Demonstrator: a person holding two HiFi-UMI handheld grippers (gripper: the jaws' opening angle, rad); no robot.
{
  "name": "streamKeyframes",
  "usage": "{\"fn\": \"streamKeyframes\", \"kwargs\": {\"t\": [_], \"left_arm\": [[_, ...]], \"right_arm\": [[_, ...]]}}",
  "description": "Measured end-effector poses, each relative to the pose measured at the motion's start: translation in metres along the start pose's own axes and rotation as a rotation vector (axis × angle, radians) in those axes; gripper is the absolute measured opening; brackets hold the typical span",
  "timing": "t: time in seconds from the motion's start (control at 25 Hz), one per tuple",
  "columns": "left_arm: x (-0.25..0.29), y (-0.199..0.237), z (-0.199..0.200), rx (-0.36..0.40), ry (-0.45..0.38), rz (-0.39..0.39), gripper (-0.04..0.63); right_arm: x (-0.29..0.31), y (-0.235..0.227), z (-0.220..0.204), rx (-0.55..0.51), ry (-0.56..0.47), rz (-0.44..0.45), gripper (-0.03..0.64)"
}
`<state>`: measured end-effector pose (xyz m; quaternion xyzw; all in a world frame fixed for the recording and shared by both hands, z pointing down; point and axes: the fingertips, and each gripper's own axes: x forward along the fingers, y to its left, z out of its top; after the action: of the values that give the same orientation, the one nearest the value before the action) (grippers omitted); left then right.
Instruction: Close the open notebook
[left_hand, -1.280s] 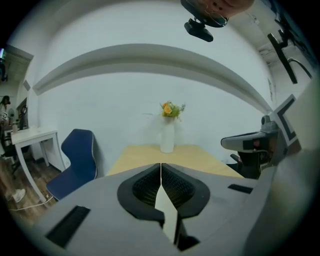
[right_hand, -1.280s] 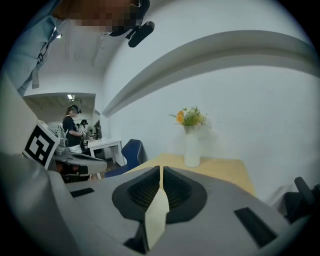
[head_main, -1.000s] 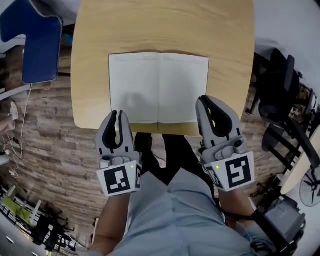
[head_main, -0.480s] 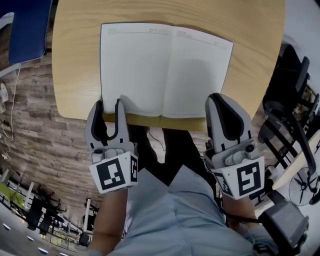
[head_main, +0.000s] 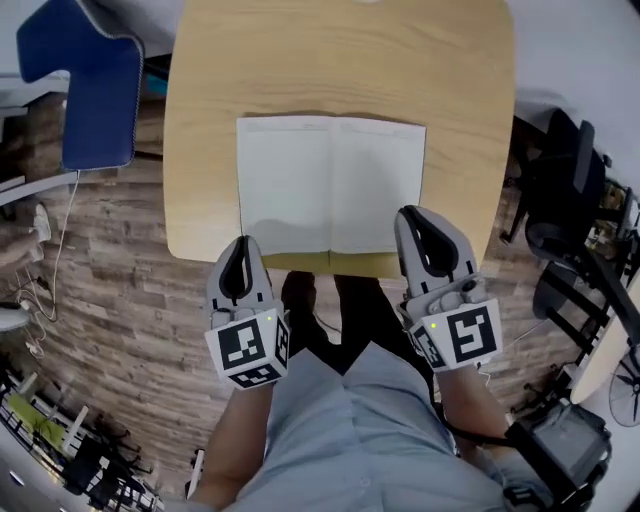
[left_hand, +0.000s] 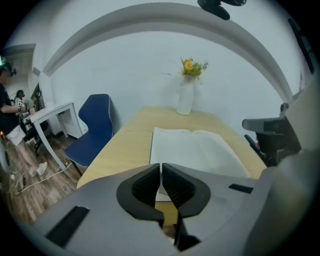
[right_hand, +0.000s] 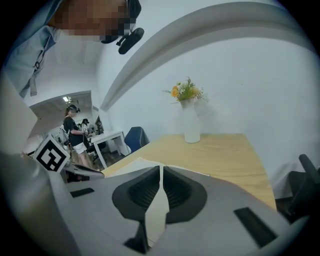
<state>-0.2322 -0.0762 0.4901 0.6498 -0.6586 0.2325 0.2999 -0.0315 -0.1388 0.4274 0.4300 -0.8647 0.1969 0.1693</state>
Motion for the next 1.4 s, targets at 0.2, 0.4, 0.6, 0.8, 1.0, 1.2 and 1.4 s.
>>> {"fn": "streamKeyframes", "kwargs": {"t": [0.2,0.4,0.6,0.8,1.0,1.2,1.4], "left_arm": [[-0.044,-0.027,0.043,0.000,-0.067,-0.103,0.031],[-0.084,-0.060,0.054,0.025,-0.085,-0.184,0.029],[-0.094,-0.083,0.066,0.080,-0.107,-0.231,0.029],[-0.089,-0.107,0.074,0.135,-0.133,-0.285,0.029],[-0.078,-0.141,0.077,0.180,-0.138,-0.360,0.029],[-0.068,-0.184,0.075,0.193,-0.121,-0.447,0.029],[-0.059,-0.224,0.056,0.222,-0.079,-0.527,0.024]], "right_arm": [[-0.017,0.012,0.045,-0.038,-0.088,-0.016,0.051],[-0.052,0.021,0.080,-0.063,-0.151,-0.036,0.051],[-0.077,0.011,0.099,-0.071,-0.196,-0.078,0.051],[-0.090,-0.007,0.100,-0.051,-0.236,-0.121,0.051],[-0.097,-0.037,0.088,-0.003,-0.253,-0.162,0.051],[-0.109,-0.073,0.070,0.043,-0.258,-0.204,0.051],[-0.122,-0.105,0.046,0.084,-0.242,-0.248,0.051]]}}
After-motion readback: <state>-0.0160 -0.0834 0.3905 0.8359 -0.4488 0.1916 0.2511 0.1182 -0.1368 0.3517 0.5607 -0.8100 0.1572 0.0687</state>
